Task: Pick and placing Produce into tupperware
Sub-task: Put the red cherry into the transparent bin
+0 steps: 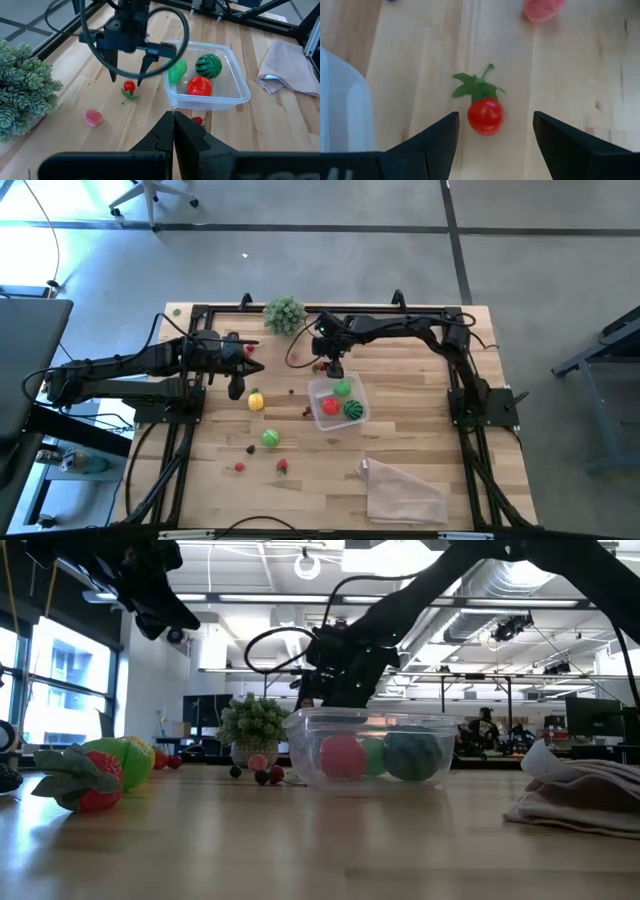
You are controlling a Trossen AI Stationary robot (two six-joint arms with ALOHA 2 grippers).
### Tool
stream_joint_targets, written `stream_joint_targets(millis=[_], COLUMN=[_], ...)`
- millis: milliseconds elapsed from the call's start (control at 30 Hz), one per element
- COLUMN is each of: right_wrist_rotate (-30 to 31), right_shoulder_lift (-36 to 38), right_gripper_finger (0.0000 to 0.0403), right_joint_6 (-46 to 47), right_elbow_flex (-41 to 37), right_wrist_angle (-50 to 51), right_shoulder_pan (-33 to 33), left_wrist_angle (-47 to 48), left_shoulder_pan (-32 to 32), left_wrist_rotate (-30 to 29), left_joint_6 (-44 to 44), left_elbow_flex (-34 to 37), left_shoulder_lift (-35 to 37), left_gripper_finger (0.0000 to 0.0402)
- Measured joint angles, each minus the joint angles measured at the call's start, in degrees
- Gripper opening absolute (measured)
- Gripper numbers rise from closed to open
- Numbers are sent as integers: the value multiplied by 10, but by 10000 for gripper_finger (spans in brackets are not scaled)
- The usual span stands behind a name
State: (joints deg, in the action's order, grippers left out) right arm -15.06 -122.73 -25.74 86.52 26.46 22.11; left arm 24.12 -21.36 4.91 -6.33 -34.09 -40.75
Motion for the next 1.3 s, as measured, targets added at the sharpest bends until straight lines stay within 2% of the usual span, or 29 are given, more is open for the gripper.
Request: stream_joint_targets(millis=[267,633,1300], right_wrist_rotate=[26,22,16], right_shoulder_lift=[-3,-3,-4], right_gripper_finger=[244,219,218], right_joint_6=[1,4,-3], right_elbow_flex=[1,1,31], right_wrist_angle=[-3,18,58], right_shoulder_pan=[-13,-19,-19], left_wrist_angle=[0,0,0], left_shoulder_pan=[0,0,0], left_wrist_rotate=[0,0,0], left_joint_6=[0,0,0], left_elbow_flex=[0,0,0], left_shoulder_lift=[0,0,0], left_gripper_finger=[1,1,1])
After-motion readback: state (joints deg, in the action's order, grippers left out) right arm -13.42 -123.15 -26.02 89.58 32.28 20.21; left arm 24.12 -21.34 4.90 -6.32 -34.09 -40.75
